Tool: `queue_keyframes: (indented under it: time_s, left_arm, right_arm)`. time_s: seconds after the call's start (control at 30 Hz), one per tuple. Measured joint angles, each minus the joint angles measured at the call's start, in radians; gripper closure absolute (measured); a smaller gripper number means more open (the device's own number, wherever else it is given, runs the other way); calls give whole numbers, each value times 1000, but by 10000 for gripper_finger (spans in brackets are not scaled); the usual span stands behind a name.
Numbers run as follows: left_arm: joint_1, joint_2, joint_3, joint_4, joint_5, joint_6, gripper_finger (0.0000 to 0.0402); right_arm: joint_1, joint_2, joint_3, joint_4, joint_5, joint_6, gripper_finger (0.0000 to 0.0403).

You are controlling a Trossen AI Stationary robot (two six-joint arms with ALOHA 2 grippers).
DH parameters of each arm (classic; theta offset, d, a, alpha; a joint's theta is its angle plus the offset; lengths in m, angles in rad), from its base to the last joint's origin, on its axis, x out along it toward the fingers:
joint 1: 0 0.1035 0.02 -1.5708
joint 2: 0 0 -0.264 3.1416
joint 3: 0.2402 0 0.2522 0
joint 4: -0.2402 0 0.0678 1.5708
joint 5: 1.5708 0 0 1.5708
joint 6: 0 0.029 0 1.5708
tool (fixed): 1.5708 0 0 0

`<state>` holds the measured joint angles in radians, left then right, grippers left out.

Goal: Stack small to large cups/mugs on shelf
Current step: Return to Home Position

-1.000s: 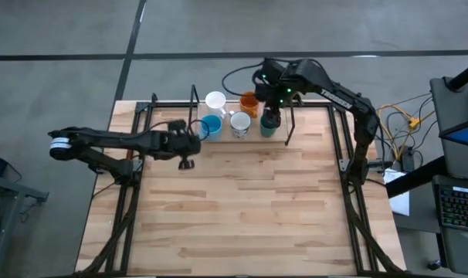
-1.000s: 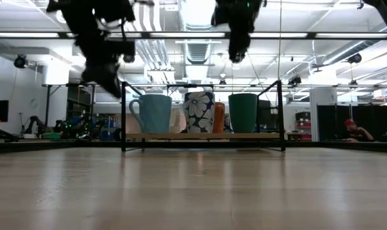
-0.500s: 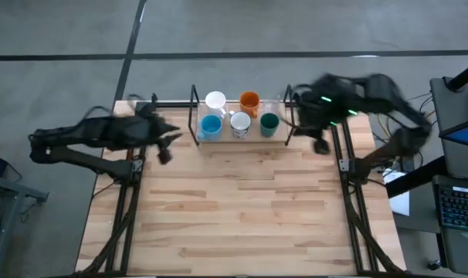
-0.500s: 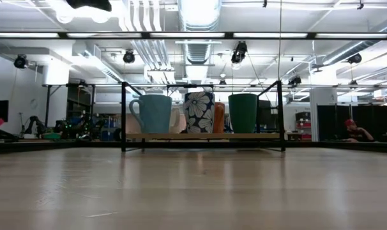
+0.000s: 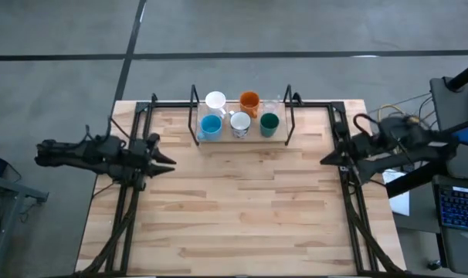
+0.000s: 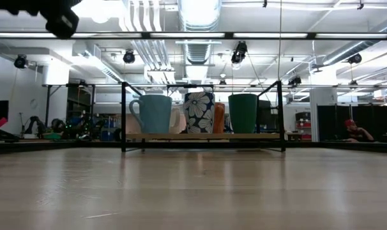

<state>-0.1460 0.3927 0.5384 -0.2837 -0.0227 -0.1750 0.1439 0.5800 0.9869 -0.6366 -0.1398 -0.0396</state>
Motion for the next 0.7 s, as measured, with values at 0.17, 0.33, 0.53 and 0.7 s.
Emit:
queue_keyframes:
  time_s: [0.17,0.33,0.53,0.7]
  left_arm:
    - [-10,-152,-169,131,130,-2,322]
    - [-15,-249,-322,207,258,-28,322]
    - [-17,-318,-490,382,262,-51,322]
    - [-25,-350,-529,377,280,-61,322]
  right_arm:
    - [7,-176,-326,301,2,73,394]
    - [7,-250,-613,482,2,42,394]
    - [7,-229,-881,903,-24,41,394]
    - [7,-203,-977,1061,-31,53,394]
